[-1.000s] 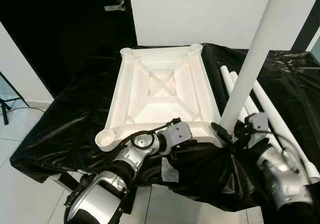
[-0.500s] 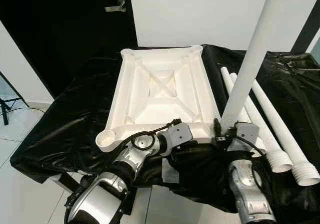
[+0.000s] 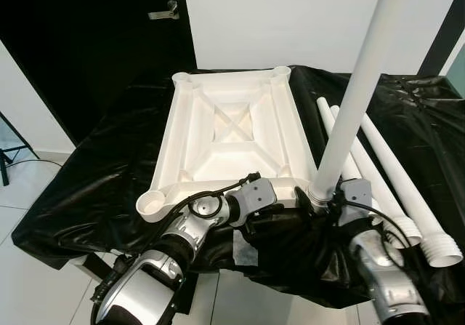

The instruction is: Building children table

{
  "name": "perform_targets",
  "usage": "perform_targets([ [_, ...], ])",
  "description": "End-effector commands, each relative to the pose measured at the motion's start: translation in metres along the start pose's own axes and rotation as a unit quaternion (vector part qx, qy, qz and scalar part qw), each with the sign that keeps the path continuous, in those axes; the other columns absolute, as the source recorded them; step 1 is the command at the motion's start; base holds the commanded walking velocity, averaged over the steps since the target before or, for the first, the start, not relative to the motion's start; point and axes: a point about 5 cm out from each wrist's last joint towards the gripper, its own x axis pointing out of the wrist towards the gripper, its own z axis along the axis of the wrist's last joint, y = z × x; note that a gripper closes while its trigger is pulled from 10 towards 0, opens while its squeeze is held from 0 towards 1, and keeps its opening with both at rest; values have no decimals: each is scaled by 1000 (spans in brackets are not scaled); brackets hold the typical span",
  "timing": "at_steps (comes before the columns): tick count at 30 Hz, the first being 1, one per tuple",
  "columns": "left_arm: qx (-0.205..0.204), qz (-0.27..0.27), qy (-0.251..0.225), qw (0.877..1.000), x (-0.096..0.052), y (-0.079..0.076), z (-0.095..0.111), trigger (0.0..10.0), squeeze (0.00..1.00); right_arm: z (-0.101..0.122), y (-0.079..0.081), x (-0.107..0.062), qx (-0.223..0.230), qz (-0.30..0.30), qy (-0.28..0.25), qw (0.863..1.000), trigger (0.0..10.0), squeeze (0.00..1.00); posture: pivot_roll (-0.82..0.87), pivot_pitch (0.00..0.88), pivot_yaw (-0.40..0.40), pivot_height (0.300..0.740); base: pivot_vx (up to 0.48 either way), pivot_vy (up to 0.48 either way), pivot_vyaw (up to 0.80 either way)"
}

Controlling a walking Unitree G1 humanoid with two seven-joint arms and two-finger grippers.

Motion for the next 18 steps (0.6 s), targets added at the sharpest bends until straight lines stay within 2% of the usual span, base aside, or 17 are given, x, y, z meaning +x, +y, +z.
perform_targets([
  [1, -67, -94, 105, 988, -4, -44, -51, 10000, 0, 0, 9, 5, 6, 66, 6, 998, 10000, 0, -32, 0, 23, 740, 0, 0, 0],
  [3, -67, -94, 104, 988, -4, -43, -50, 10000, 0, 3, -5, 4, -15, 74, 12, 997, 10000, 0, -31, 0, 19, 740, 0, 0, 0],
  [4, -67, -94, 104, 988, -4, -43, -50, 10000, 0, 3, -5, 4, -15, 74, 12, 997, 10000, 0, -31, 0, 19, 740, 0, 0, 0],
  [6, -70, -92, 102, 988, -3, -44, -50, 10000, 0, 10, -16, 5, -29, 81, 8, 996, 10000, 0, -29, 0, 19, 740, 0, 0, 0],
  [13, -72, -94, 104, 988, -5, -47, -53, 10000, 0, 14, -24, 5, -49, 122, 14, 991, 10000, 0, -27, 0, 20, 740, 0, 0, 0],
  [14, -72, -93, 104, 988, -5, -47, -53, 10000, 0, 14, -22, 3, -41, 152, 19, 987, 0, 0, -26, 0, 20, 740, 0, 0, 0],
  [18, -71, -91, 103, 988, -5, -45, -52, 10000, 0, 12, -21, 1, -27, 193, 31, 980, 0, 0, -23, 0, 19, 740, 0, 0, 0],
])
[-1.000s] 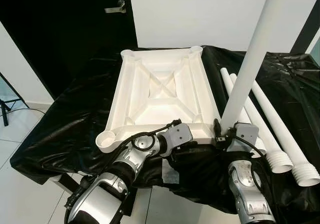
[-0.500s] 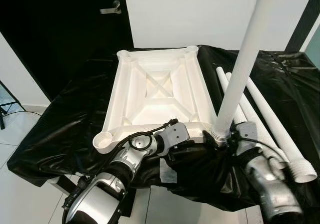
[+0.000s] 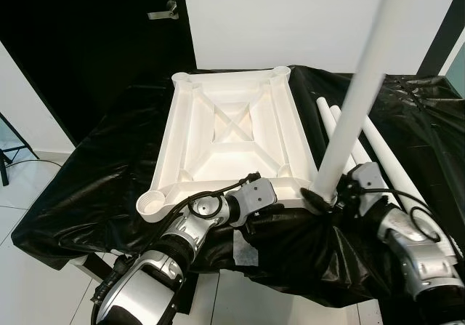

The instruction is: Building children table

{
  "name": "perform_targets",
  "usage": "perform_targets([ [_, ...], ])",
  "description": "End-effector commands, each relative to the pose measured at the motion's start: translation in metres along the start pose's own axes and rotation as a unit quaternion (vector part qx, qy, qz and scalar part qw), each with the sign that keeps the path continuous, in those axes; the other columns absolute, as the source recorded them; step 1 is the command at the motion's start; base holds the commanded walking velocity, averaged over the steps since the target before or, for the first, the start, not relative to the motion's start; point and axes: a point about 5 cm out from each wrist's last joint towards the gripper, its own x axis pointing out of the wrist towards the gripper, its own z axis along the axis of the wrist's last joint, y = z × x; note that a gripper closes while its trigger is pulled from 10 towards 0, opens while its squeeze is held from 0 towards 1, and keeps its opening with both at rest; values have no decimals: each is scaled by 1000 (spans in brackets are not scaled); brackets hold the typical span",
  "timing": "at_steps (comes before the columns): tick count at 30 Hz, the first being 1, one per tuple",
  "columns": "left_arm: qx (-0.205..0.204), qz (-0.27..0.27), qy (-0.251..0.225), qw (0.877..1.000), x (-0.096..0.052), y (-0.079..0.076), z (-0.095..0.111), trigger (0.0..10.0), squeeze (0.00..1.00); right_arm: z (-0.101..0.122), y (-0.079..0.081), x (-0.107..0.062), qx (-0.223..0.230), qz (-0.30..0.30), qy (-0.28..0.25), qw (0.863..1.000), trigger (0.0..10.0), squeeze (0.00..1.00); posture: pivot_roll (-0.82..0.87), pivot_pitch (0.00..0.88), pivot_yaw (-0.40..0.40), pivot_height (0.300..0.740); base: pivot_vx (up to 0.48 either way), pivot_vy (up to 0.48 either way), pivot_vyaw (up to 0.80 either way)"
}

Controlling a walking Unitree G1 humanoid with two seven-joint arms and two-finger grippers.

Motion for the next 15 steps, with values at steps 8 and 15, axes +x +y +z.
perform_targets([
  [8, -70, -87, 104, 988, -6, -43, -52, 10000, 0, -8, 10, 4, 12, 56, 18, 998, 0, 0, -27, 0, 22, 740, 0, 0, 0],
  [15, -71, -88, 105, 988, -5, -43, -52, 10000, 0, -18, 23, 10, 32, -28, 1, 999, 0, 0, -25, 0, 16, 740, 0, 0, 0],
])
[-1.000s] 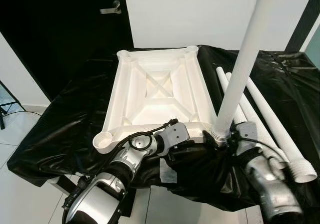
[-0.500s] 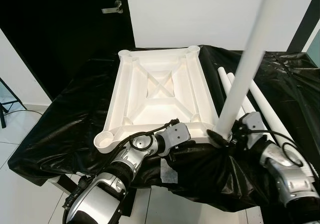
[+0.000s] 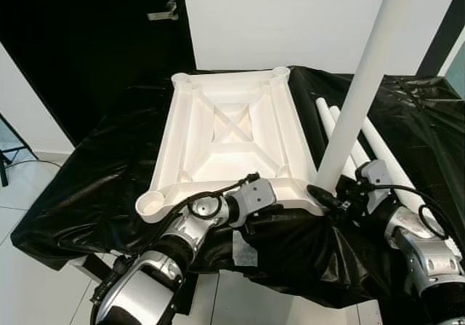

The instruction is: Building children table

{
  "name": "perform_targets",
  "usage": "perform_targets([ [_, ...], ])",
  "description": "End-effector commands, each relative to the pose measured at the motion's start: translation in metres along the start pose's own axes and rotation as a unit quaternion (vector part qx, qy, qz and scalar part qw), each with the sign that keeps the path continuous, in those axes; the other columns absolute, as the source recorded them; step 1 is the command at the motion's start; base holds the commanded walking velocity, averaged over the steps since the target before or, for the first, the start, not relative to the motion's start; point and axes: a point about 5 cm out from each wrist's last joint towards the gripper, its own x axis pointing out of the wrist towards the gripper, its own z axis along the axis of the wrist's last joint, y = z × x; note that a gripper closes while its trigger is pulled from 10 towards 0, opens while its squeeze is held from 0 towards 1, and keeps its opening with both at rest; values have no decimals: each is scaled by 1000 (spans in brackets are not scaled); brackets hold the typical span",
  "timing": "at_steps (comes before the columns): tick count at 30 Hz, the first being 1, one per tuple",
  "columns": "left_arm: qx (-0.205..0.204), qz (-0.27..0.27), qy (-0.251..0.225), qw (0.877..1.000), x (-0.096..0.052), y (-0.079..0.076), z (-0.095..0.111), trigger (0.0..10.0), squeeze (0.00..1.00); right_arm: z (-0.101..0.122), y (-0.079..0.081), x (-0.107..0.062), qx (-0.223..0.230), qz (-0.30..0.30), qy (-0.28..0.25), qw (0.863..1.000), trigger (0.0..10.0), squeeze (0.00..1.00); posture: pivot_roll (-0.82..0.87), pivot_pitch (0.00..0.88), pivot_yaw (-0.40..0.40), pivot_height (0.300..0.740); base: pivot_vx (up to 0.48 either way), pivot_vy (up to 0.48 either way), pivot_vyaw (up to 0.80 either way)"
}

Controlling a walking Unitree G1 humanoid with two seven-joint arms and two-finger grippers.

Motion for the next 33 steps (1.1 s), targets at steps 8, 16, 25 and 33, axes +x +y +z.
perform_targets([
  [8, -74, -84, 105, 988, -6, -44, -53, 10000, 0, -21, 32, -4, 36, -371, -1, 928, 0, 0, -14, 0, 13, 740, 0, 0, 0],
  [16, -72, -90, 105, 988, -4, -45, -52, 10000, 0, -15, 30, 0, 41, -430, -1, 902, 0, 0, -24, 0, 19, 740, 0, 0, 0],
  [25, -71, -89, 103, 988, -3, -45, -51, 10000, 0, -14, 37, 13, 53, -371, -13, 927, 10000, 1000, -29, 0, 14, 740, 0, 0, 0],
  [33, -72, -91, 104, 988, -3, -46, -52, 10000, 0, -1, 21, 19, 14, -203, -30, 979, 10000, 0, -32, 0, 12, 740, 0, 0, 0],
])
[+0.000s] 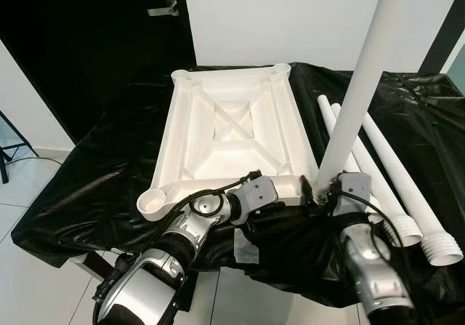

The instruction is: Building children table

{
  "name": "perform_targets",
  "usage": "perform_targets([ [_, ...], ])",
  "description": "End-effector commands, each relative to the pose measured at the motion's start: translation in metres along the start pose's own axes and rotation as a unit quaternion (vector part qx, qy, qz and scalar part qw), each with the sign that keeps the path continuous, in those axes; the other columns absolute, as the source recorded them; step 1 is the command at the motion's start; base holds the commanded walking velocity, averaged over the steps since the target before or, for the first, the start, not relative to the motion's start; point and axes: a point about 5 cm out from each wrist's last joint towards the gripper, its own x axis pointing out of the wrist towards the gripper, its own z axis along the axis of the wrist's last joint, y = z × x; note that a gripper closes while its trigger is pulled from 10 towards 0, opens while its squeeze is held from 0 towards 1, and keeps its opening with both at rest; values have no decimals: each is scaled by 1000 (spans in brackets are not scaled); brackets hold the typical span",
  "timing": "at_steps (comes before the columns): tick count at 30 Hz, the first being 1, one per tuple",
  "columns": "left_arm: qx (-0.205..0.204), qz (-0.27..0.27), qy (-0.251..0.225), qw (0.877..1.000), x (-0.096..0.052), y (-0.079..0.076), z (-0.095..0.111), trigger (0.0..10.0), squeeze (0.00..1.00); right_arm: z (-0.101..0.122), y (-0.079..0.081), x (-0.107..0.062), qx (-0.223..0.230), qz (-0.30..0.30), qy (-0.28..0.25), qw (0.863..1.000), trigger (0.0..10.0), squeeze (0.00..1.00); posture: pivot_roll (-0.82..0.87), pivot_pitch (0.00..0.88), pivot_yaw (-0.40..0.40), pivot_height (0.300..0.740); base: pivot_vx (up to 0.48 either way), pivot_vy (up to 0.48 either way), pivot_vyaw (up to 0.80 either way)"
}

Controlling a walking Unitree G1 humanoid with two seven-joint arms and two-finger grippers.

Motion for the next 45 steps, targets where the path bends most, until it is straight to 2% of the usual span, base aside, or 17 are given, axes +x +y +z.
perform_targets([
  [1, -72, -90, 107, 988, -5, -46, -54, 10000, 0, 1, 2, 2, 10, 43, -2, 999, 10000, 0, -32, 0, 12, 740, 0, 0, 0],
  [2, -71, -90, 106, 988, -5, -46, -54, 10000, 0, 1, 0, 2, 19, 103, 10, 994, 10000, 0, -36, 0, 15, 740, 0, 0, 0],
  [9, -69, -91, 107, 988, -4, -45, -53, 10000, 0, 3, -6, -2, -14, 209, 26, 978, 10000, 0, -33, 0, 12, 740, 0, 0, 0],
  [10, -69, -90, 106, 988, -5, -45, -53, 10000, 0, 4, -9, -2, -12, 229, 29, 973, 0, 0, -30, 0, 12, 740, 0, 0, 0],
  [13, -69, -89, 106, 988, -5, -45, -53, 10000, 0, 5, -10, -2, -10, 235, 28, 972, 0, 0, -30, 0, 12, 740, 0, 0, 0],
  [17, -71, -89, 106, 988, -6, -45, -54, 10000, 0, 7, -14, -1, -11, 276, 36, 960, 0, 0, -24, 0, 14, 740, 0, 0, 0],
  [23, -73, -88, 106, 988, -7, -45, -55, 10000, 0, 8, -23, 1, -15, 287, 45, 957, 0, 0, -24, 0, 17, 740, 0, 0, 0],
  [31, -73, -89, 106, 988, -6, -45, -54, 10000, 0, 0, -17, -4, -5, 290, 57, 955, 0, 0, -26, 0, 15, 740, 0, 0, 0],
  [33, -73, -89, 106, 988, -6, -45, -54, 10000, 0, -2, -12, -4, 3, 269, 48, 962, 0, 0, -23, 0, 12, 740, 0, 0, 0],
  [35, -73, -88, 105, 988, -6, -45, -54, 10000, 0, -4, 1, -1, 9, 164, 10, 986, 0, 0, -20, 0, 11, 740, 0, 0, 0],
  [36, -73, -88, 105, 988, -6, -45, -54, 10000, 0, -4, 1, -1, 9, 164, 10, 986, 0, 0, -20, 0, 11, 740, 0, 0, 0],
  [38, -73, -86, 105, 988, -6, -45, -54, 10000, 0, -8, 12, -6, 25, 8, -6, 1000, 0, 0, -14, 0, 9, 740, 0, 0, 0],
  [39, -73, -86, 105, 988, -6, -45, -54, 10000, 0, -8, 12, -6, 25, 8, -6, 1000, 0, 0, -14, 0, 9, 740, 0, 0, 0],
  [41, -73, -84, 106, 988, -7, -43, -54, 10000, 0, -14, 20, -14, 44, -91, 16, 995, 0, 0, -13, 0, 13, 740, 0, 0, 0],
  [43, -73, -84, 106, 988, -7, -43, -54, 10000, 0, -14, 20, -14, 44, -91, 16, 995, 0, 0, -13, 0, 13, 740, 0, 0, 0],
  [44, -72, -84, 108, 988, -7, -43, -54, 10000, 0, -15, 19, -13, 50, -130, 23, 990, 0, 0, -18, 0, 16, 740, 0, 0, 0],
  [45, -72, -84, 108, 988, -7, -43, -54, 10000, 0, -15, 19, -13, 50, -130, 23, 990, 0, 0, -18, 0, 16, 740, 0, 0, 0],
])
